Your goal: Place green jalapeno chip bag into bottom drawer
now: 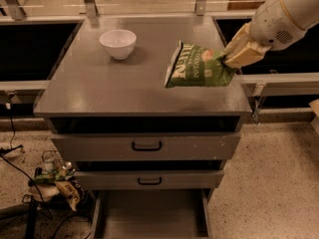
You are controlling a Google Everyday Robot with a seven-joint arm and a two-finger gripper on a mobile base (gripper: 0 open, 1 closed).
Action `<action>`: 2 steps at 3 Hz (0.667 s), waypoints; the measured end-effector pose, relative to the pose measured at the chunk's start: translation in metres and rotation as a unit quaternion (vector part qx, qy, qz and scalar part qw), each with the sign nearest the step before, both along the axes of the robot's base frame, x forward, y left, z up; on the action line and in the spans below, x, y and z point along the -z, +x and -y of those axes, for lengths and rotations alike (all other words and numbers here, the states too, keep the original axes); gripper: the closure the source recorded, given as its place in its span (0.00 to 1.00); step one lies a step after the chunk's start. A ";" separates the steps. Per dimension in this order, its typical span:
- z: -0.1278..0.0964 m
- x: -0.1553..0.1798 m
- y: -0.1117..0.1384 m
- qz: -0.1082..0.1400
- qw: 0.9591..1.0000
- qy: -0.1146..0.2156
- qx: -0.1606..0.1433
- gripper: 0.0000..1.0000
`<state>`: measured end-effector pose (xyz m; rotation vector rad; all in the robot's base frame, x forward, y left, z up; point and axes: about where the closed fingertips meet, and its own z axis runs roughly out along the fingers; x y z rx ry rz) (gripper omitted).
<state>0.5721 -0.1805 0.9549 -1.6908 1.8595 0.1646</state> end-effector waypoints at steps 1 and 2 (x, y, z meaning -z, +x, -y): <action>0.000 0.000 0.000 0.000 1.000 0.000 0.000 1.00; -0.017 -0.002 -0.015 0.027 0.999 0.006 -0.017 1.00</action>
Offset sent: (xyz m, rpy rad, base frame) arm -0.0199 0.0242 0.0007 0.0132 -0.0875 0.0425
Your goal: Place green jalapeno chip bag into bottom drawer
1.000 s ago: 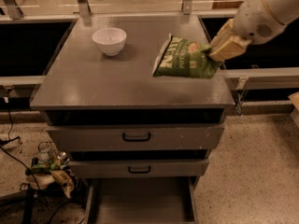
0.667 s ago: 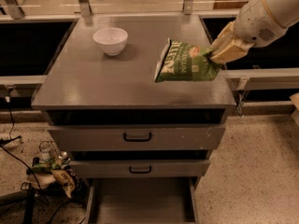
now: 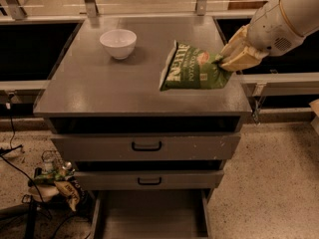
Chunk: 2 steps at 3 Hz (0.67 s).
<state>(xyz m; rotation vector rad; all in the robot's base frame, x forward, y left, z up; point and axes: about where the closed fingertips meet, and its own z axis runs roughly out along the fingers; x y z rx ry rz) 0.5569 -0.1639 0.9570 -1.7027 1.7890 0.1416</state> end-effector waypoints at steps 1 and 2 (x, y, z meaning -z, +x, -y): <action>-0.008 0.007 -0.026 0.010 1.000 0.002 -0.015 1.00; -0.015 0.023 -0.057 0.009 0.999 -0.008 -0.034 1.00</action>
Offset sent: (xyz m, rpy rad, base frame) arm -0.0959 0.0188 -0.0477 -0.0399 -0.0070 0.1109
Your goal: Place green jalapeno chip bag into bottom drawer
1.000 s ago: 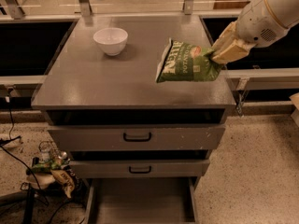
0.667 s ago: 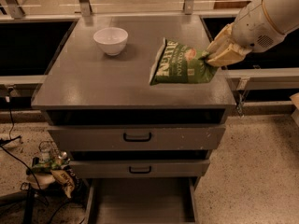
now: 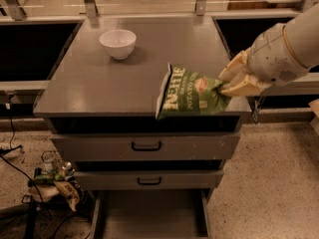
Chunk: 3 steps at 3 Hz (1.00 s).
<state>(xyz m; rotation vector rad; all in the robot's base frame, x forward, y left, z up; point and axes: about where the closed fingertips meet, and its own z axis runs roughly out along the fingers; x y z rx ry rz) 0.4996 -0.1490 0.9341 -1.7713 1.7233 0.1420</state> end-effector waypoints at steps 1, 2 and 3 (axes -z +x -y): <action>-0.002 0.028 -0.020 -0.020 1.000 -0.007 -0.011 1.00; -0.001 0.063 -0.024 -0.063 0.998 -0.022 -0.014 1.00; -0.002 0.064 -0.023 -0.064 0.998 -0.023 -0.014 1.00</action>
Offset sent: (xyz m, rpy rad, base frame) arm -0.0242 -0.0012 -0.1143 -0.0929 0.2679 0.0225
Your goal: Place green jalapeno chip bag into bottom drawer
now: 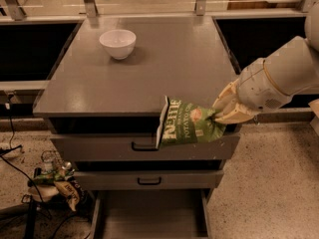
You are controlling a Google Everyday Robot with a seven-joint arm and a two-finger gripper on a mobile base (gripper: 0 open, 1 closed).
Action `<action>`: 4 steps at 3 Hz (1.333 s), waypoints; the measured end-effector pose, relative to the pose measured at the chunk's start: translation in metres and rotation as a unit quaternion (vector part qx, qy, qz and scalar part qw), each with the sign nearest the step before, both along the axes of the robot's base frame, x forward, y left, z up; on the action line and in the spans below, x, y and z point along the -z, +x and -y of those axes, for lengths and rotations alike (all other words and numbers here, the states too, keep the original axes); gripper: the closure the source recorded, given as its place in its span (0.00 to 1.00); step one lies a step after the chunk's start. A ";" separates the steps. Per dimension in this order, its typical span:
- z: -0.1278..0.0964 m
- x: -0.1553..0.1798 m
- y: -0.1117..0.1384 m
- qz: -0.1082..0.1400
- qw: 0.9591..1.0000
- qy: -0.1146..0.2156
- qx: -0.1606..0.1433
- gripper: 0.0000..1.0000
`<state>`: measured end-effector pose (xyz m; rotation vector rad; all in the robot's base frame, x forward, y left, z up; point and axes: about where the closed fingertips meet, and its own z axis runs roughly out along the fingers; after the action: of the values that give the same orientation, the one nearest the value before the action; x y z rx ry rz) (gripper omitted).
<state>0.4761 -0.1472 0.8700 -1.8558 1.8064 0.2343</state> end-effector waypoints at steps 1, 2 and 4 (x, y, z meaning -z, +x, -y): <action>-0.003 -0.001 -0.003 0.006 1.000 0.013 0.005 1.00; -0.008 0.013 -0.024 -0.007 0.999 0.039 -0.005 1.00; -0.014 0.058 -0.077 -0.062 0.996 0.055 -0.025 1.00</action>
Offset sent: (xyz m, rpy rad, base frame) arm -0.0516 0.0090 -0.0308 0.1487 0.0509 0.0300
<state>0.3995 -0.1334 0.8124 -1.8465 1.7905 0.4666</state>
